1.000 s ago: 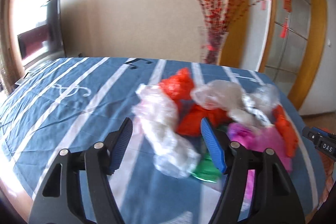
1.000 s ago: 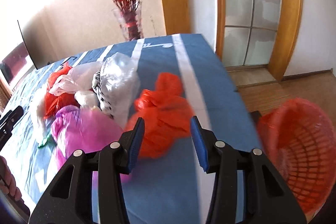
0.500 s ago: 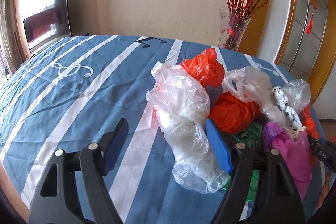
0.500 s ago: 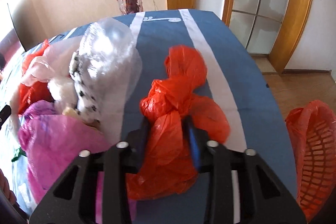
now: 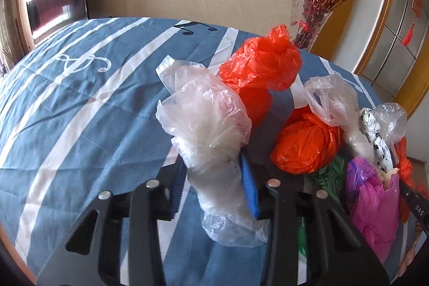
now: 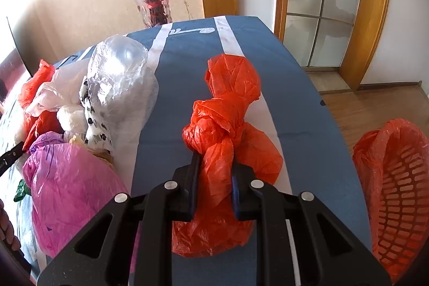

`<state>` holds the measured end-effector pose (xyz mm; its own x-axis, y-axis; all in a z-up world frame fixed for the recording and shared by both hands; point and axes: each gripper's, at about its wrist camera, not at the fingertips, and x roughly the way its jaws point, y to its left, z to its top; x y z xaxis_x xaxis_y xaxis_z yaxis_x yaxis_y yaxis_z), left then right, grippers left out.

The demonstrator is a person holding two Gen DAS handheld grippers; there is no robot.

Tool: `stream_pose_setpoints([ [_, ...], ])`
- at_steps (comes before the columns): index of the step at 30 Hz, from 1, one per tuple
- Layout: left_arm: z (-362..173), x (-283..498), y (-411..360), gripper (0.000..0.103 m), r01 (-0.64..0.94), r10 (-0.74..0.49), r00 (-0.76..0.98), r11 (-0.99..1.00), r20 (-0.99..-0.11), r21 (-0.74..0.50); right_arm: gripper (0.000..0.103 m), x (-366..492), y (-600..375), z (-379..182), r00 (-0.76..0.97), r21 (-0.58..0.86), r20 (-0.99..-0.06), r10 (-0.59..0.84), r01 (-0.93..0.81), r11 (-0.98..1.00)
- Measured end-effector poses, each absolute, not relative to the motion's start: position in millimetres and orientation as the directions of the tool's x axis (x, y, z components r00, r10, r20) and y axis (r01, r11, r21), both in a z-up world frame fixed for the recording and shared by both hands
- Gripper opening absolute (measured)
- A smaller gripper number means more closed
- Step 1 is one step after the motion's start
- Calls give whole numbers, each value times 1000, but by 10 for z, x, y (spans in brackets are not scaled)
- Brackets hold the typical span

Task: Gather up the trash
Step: 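Grasp the orange-red bag with the right tool while the left tool grasps a clear bag, then carry the orange-red bag and clear bag with both tools over the basket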

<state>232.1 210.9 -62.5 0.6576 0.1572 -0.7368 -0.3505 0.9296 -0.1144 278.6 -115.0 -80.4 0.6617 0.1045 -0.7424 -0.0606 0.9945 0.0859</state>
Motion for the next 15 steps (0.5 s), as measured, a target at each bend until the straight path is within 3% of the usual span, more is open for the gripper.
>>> stream_pose_setpoints([
  [5, -553, 2259, 2092, 30, -336, 161, 684, 935, -712, -112, 19, 2722, -1211, -765, 668, 98, -736, 114, -61, 993],
  [15, -200, 2049, 1979, 28, -298, 155, 750, 947, -643, -119, 19, 2544, -1360, -565, 701, 127, -700, 138, -67, 990],
])
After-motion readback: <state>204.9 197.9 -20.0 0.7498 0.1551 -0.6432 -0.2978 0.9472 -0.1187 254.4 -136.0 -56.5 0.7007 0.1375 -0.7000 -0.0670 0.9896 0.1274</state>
